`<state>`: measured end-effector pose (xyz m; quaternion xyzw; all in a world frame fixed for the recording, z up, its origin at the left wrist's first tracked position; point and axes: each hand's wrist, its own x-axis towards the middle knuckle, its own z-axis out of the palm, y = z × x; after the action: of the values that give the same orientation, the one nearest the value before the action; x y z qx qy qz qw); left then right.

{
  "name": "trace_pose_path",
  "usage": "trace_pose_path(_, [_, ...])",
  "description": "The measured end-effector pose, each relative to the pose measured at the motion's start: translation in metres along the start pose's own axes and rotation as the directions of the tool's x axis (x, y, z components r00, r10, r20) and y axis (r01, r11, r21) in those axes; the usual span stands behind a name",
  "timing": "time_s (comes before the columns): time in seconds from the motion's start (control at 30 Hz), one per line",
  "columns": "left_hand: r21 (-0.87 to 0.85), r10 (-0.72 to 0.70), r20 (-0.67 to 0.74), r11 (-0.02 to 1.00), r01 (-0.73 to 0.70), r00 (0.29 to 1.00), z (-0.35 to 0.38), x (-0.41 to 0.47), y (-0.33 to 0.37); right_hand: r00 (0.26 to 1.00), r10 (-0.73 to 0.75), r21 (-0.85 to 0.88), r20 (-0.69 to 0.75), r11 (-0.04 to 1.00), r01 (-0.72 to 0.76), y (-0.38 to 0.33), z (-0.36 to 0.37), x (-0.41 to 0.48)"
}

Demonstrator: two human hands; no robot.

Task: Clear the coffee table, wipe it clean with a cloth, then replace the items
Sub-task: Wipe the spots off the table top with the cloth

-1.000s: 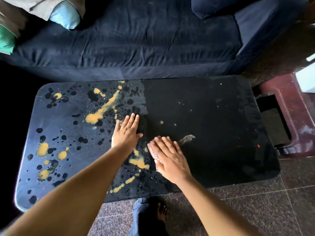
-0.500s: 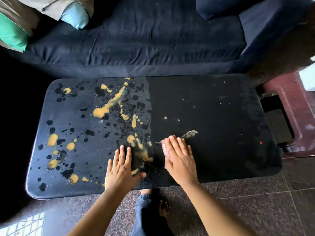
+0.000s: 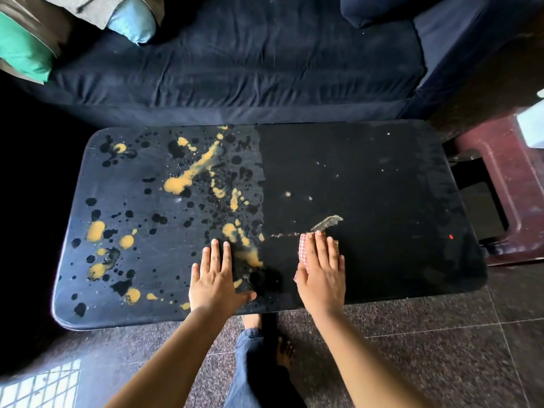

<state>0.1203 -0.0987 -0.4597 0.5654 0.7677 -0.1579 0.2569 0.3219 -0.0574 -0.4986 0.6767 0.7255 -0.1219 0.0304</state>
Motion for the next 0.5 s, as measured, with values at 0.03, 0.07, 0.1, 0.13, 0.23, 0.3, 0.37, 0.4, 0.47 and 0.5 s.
trace_pose_path(0.03, [0.006, -0.003, 0.002, 1.000, 0.003, 1.000, -0.001, 0.000, 0.001, 1.000, 0.019, 0.033, -0.011, 0.999, -0.018, -0.011, 0.001, -0.004])
trace_pose_path(0.07, [0.013, -0.004, 0.005, 1.000, 0.004, 1.000, -0.001, 0.001, 0.002, 1.000, -0.017, 0.063, -0.026, 0.998, 0.019, -0.024, 0.003, -0.009])
trace_pose_path(0.1, [0.022, -0.003, 0.008, 1.000, 0.003, 1.000, -0.002, 0.002, 0.003, 0.994, -0.106, 0.078, -0.033, 0.991, 0.108, -0.034, 0.005, -0.014])
trace_pose_path(0.13, [0.035, -0.002, 0.010, 0.999, 0.001, 1.000, -0.002, 0.002, 0.003, 0.974, -0.227, 0.068, -0.022, 0.971, 0.228, -0.041, 0.006, -0.020])
trace_pose_path(0.23, [0.055, 0.008, 0.017, 0.998, -0.009, 1.000, -0.004, 0.004, 0.002, 0.885, -0.464, -0.026, 0.028, 0.885, 0.465, -0.017, 0.007, -0.022])
trace_pose_path(0.3, [0.060, 0.014, 0.020, 0.998, -0.015, 1.000, -0.005, 0.004, 0.002, 0.915, -0.401, -0.069, 0.034, 0.913, 0.403, 0.012, 0.005, -0.017])
trace_pose_path(0.37, [0.062, 0.016, 0.017, 0.998, -0.017, 1.000, -0.006, 0.004, 0.001, 0.980, -0.200, -0.037, 0.001, 0.979, 0.200, 0.025, 0.003, -0.015])
trace_pose_path(0.4, [0.064, 0.016, 0.013, 0.998, -0.016, 1.000, -0.005, 0.003, 0.001, 0.995, -0.101, -0.011, -0.015, 0.995, 0.100, 0.021, 0.002, -0.017])
trace_pose_path(0.47, [0.071, 0.018, 0.010, 0.997, -0.019, 1.000, -0.004, 0.003, 0.002, 0.999, 0.017, 0.057, -0.046, 0.998, -0.014, -0.003, 0.004, -0.023])
trace_pose_path(0.5, [0.073, 0.020, 0.010, 0.997, -0.020, 1.000, -0.004, 0.003, 0.002, 0.999, 0.007, 0.090, -0.052, 0.996, -0.002, -0.017, 0.007, -0.027])
